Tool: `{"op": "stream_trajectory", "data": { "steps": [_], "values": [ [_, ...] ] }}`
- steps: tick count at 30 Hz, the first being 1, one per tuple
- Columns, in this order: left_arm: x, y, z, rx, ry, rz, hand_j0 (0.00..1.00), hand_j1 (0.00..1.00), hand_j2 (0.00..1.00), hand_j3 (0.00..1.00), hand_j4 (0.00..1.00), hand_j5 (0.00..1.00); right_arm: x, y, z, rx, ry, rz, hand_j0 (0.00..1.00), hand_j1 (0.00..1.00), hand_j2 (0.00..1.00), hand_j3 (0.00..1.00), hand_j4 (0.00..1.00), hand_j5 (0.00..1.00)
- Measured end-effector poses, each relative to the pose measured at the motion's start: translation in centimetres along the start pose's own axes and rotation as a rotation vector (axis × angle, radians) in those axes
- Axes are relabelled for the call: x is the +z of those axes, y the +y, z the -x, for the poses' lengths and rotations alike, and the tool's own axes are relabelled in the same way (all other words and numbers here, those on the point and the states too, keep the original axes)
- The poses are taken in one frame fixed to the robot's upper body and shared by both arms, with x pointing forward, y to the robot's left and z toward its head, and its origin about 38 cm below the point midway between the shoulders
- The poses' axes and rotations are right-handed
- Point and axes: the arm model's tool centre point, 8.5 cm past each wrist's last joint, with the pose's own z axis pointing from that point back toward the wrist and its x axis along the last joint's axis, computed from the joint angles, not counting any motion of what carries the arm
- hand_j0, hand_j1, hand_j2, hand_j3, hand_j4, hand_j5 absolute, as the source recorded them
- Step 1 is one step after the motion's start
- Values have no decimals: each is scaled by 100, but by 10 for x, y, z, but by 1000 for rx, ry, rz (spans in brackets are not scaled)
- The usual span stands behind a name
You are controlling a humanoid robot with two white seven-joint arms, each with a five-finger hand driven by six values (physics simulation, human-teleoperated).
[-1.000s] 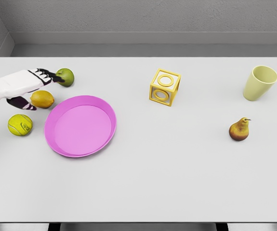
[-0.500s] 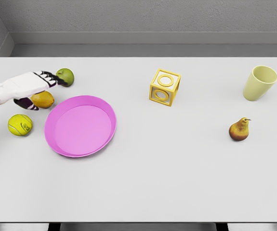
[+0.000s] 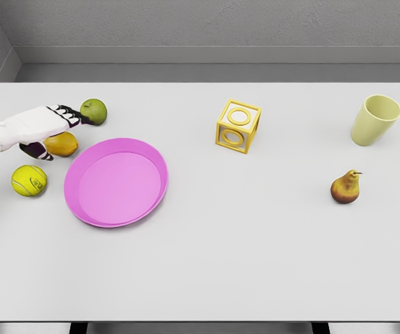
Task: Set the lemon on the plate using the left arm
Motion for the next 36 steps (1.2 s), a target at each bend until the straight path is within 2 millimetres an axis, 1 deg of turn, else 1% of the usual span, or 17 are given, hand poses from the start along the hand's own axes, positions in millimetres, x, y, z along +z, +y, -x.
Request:
{"op": "stream_trajectory", "data": {
  "steps": [3,19,28,36],
  "values": [
    [0,-3,2,-1,6,10,100,100,100,100,100,100,0,0,0,0,0,0,100,100,100,100,100,100],
    [-1,-4,3,2,12,13,100,100,100,100,100,100,0,0,0,0,0,0,100,100,100,100,100,100],
    [-8,-10,1,13,13,23,100,100,100,100,100,100,0,0,0,0,0,0,100,100,100,100,100,100],
    [-9,-8,2,12,14,19,100,100,100,100,100,100,0,0,0,0,0,0,100,100,100,100,100,100]
  ]
}}
